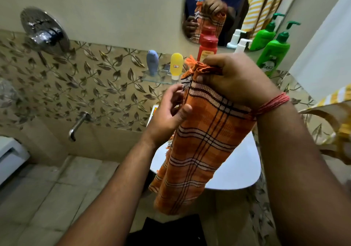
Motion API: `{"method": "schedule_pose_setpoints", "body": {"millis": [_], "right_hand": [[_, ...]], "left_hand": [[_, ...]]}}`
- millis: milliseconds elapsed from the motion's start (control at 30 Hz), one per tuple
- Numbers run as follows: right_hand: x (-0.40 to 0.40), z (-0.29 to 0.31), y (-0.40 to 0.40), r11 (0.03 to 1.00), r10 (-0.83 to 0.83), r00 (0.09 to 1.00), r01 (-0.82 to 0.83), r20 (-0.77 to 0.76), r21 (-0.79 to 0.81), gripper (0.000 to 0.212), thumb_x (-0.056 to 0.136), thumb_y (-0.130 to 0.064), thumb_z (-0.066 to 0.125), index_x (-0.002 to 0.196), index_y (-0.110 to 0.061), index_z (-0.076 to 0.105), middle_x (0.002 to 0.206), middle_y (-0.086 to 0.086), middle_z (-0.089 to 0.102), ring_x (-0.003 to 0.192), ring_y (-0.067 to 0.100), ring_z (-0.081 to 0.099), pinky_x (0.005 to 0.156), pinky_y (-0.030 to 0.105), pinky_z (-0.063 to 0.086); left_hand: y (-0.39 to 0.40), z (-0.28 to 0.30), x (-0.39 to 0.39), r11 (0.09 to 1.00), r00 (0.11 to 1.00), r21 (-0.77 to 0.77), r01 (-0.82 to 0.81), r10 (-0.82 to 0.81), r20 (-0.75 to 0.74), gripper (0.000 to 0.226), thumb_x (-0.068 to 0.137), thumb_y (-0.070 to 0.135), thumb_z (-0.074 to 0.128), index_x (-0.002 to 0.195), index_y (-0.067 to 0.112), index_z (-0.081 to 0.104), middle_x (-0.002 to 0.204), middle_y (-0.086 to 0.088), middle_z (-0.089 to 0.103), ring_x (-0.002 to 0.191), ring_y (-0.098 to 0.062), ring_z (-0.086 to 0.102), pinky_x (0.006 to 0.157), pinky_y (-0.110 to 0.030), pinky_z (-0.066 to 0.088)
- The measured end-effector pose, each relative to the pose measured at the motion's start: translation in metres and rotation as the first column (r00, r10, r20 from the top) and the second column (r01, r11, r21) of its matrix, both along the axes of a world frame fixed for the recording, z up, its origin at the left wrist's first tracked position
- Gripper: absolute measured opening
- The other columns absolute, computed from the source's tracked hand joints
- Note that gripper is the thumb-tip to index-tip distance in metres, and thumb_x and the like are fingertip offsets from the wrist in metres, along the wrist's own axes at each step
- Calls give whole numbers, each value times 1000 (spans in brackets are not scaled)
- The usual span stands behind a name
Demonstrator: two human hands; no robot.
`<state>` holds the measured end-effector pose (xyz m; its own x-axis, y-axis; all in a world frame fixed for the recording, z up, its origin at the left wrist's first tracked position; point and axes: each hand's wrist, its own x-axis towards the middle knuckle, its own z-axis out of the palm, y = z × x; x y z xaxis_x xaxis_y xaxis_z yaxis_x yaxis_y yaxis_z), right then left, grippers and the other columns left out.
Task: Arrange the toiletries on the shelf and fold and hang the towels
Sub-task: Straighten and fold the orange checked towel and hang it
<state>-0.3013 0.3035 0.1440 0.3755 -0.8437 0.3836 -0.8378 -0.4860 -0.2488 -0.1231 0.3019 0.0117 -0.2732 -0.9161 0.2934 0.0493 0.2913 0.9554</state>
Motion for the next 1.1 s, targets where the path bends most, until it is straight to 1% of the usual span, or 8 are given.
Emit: {"method": "schedule_pose_setpoints", "body": {"millis": [67, 167, 367, 633, 800, 967, 1033, 1100], "right_hand": [[-1, 5, 3, 1000, -6, 1000, 6, -4, -14, 10, 91, -39, 66, 95, -29, 67, 85, -10, 64, 82, 14, 61, 79, 40, 55], [-5, 11, 6, 1000, -12, 1000, 12, -2, -6, 13, 89, -40, 67, 93, -28, 68, 86, -7, 66, 81, 16, 63, 77, 43, 55], [-17, 22, 18, 999, -31, 999, 32, 30, -34, 17, 87, -42, 67, 95, -27, 67, 89, -7, 67, 85, 15, 64, 77, 43, 56], [-29, 34, 36, 996, -62, 995, 67, 81, -59, 13, 90, -40, 66, 93, -28, 66, 90, -8, 65, 86, 13, 61, 77, 41, 55], [-59, 36, 60, 982, -20, 967, -28, 255, 185, 15, 84, -32, 75, 95, -33, 64, 90, -13, 66, 81, -3, 64, 69, 22, 51], [-100, 28, 72, 921, -108, 938, -30, 329, 389, 24, 78, -22, 82, 99, -19, 69, 89, 0, 73, 86, 19, 71, 82, 49, 59], [-105, 25, 81, 934, -48, 862, -140, 505, 328, 24, 76, -19, 82, 96, -16, 69, 84, -1, 71, 82, 17, 71, 74, 41, 59], [-98, 23, 90, 955, 43, 639, -253, 768, 157, 26, 73, -19, 80, 95, -16, 66, 86, -2, 69, 85, 19, 70, 74, 36, 59]], "left_hand": [[2, 19, -10, 998, 986, -13, 64, -62, 157, 79, 72, 60, 79, 135, 32, 41, 132, 5, 61, 121, -3, 61, 99, -28, 52], [1, 37, -21, 996, 992, -61, 62, -55, 113, 47, 80, 36, 80, 118, 30, 55, 111, 2, 72, 103, -9, 71, 87, -36, 58], [-1, 66, -30, 992, 999, -126, 14, -8, 48, 37, 83, 42, 73, 110, 17, 68, 104, -11, 75, 102, -31, 72, 89, -61, 56], [10, 84, -45, 995, 996, -91, 31, -38, -80, 21, 88, 24, 71, 109, 23, 70, 108, -9, 75, 107, -29, 70, 92, -50, 55], [21, 89, -45, 996, 995, -78, -34, 27, -98, 32, 89, 29, 72, 117, 14, 67, 111, -7, 75, 107, -27, 71, 92, -55, 57], [33, 89, -39, 992, 989, -94, -86, 73, -129, 30, 85, 32, 71, 112, 20, 70, 110, -1, 76, 107, -21, 71, 94, -49, 56], [37, 84, -38, 991, 985, -97, -95, 80, -150, 27, 86, 34, 70, 112, 26, 70, 110, 1, 76, 106, -21, 71, 92, -49, 57], [41, 85, -38, 989, 976, -95, -109, 89, -200, 16, 89, 35, 69, 105, 34, 71, 105, 3, 77, 102, -21, 73, 86, -44, 59]]}}
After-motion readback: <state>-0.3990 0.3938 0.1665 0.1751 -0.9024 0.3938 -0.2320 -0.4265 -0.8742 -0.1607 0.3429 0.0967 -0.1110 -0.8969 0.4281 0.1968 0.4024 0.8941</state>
